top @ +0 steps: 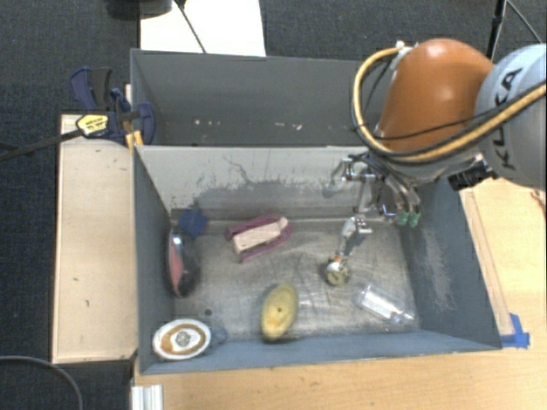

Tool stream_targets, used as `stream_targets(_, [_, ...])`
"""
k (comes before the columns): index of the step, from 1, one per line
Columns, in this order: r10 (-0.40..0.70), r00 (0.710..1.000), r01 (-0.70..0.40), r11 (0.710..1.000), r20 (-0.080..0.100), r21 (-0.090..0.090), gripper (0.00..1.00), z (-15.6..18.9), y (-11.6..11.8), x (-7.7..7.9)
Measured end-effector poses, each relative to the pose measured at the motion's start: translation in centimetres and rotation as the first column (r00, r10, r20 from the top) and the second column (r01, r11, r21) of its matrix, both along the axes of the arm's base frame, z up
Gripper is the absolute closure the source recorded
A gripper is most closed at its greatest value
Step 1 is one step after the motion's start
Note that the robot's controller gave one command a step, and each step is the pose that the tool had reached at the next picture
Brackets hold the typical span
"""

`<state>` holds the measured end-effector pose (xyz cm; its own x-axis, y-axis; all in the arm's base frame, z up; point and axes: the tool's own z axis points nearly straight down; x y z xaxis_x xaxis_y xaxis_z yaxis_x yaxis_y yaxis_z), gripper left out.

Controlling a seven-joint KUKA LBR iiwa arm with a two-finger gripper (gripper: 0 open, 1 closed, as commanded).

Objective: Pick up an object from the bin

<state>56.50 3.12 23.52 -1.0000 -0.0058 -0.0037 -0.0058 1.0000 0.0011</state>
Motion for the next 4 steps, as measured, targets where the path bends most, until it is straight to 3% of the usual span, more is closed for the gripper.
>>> stream_targets(1, [0.096, 0.995, -0.096, 0.995, 0.005, -0.001, 0.00, -16.3, 0.7, 0.1])
stream_targets(2, [-0.018, 1.000, 0.018, 1.000, 0.002, 0.003, 0.00, -13.6, 8.7, 0.4])
stream_targets(3, [-0.254, 0.967, 0.254, 0.967, -0.004, -0.001, 0.00, -15.6, 16.1, -1.9])
stream_targets(4, [-0.302, 0.953, 0.302, 0.953, 0.003, 0.005, 0.00, -12.4, 19.4, 2.2])
